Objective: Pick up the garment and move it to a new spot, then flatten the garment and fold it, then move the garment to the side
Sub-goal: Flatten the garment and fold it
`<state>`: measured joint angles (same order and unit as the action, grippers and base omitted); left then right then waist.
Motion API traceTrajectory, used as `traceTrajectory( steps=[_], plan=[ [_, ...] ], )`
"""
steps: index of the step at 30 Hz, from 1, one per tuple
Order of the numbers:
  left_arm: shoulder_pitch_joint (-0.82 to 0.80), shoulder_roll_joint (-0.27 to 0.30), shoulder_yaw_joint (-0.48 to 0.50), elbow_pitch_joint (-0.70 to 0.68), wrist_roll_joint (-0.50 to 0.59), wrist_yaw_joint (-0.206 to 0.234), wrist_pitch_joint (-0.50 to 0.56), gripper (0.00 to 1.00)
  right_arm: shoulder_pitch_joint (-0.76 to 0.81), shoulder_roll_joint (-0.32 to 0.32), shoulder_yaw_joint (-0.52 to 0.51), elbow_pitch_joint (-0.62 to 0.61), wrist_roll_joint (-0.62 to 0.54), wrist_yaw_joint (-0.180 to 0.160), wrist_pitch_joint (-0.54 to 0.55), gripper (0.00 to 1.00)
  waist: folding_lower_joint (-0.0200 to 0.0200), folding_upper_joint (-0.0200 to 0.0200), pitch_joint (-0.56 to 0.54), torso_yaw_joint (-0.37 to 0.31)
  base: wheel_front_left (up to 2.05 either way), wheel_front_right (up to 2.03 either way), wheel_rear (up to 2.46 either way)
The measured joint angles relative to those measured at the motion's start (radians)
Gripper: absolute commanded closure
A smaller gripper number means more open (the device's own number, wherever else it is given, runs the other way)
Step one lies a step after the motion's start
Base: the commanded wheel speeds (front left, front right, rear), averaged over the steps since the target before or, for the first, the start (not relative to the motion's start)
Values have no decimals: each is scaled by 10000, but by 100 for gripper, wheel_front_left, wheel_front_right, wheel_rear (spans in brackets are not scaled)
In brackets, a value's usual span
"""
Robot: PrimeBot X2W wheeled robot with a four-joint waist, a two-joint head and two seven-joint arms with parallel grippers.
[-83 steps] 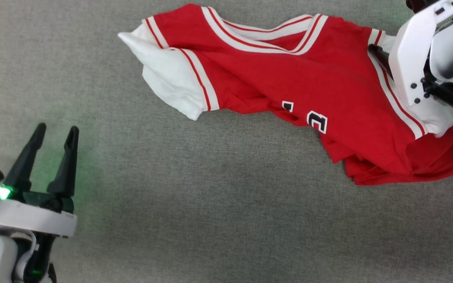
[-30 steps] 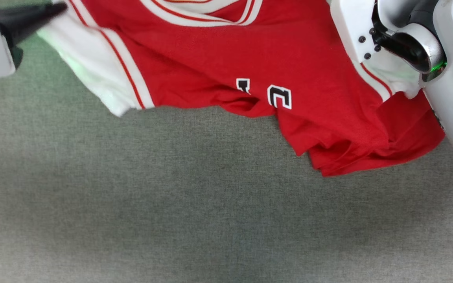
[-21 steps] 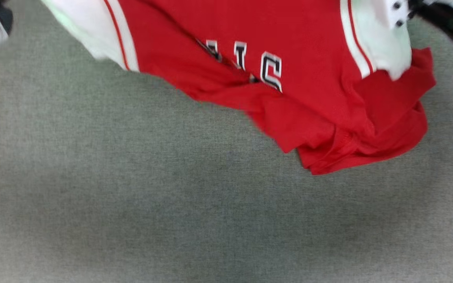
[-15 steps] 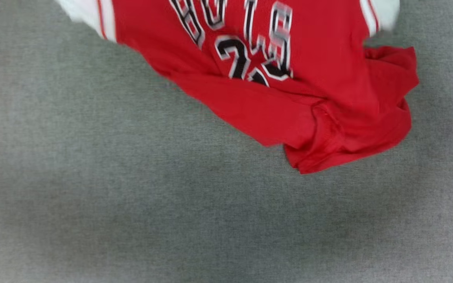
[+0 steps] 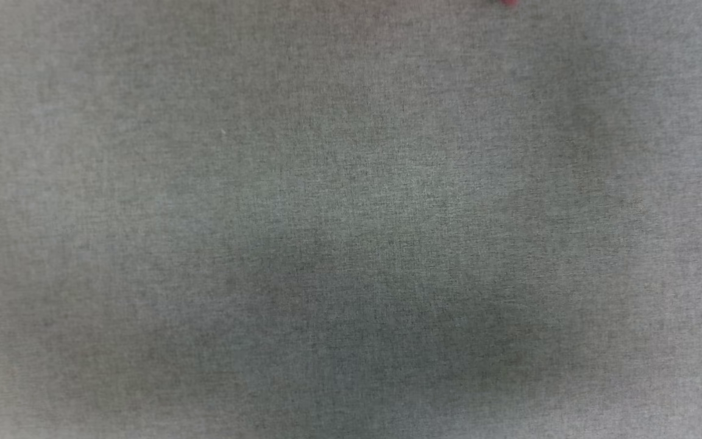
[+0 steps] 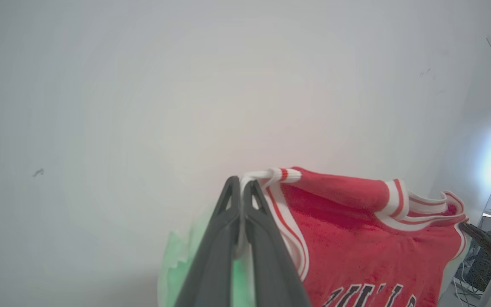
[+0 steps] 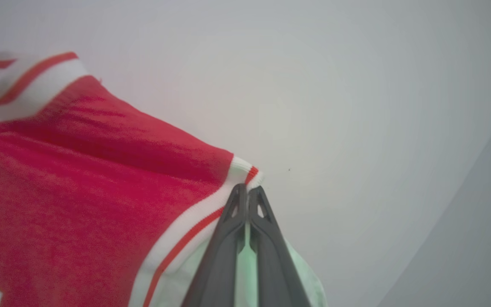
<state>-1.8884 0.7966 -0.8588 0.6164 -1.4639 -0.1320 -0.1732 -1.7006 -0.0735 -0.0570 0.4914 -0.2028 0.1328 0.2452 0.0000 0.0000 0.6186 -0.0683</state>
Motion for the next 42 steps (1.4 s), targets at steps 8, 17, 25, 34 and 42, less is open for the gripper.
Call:
traceTrajectory(
  steps=[8, 17, 25, 34, 42],
  plan=[
    [1712, 777, -679, -909, -508, 2, 155, 100, 1022, -54, 1170, 1202, 303, -6, -495, 100, 0, 0, -524, 23, 0, 0, 0],
    [6093, 2165, -1611, -3948, -1429, 6, -499, 100, 5051, -1262, 3219, -453, 2569, -12, -25, 100, 0, 0, -1036, 54, 0, 0, 0],
    [9773, 3001, -2132, -6376, -1081, 6, -869, 100, 9994, -2336, 3833, -4830, 4385, -12, 2052, 100, 0, 0, -1620, 99, 0, 0, 0],
    [13119, 3390, -905, -7375, -616, 6, -909, 100, 13914, -2679, 3200, -8259, 5210, -12, 4138, 100, 0, 0, -2193, 37, 0, 0, 0],
    [15376, 4061, -606, -8211, 71, 6, -911, 100, 15918, -3043, 3498, -9285, 6226, -13, 5235, 100, 0, 0, -2579, -15, 0, 0, 0]
  ],
)
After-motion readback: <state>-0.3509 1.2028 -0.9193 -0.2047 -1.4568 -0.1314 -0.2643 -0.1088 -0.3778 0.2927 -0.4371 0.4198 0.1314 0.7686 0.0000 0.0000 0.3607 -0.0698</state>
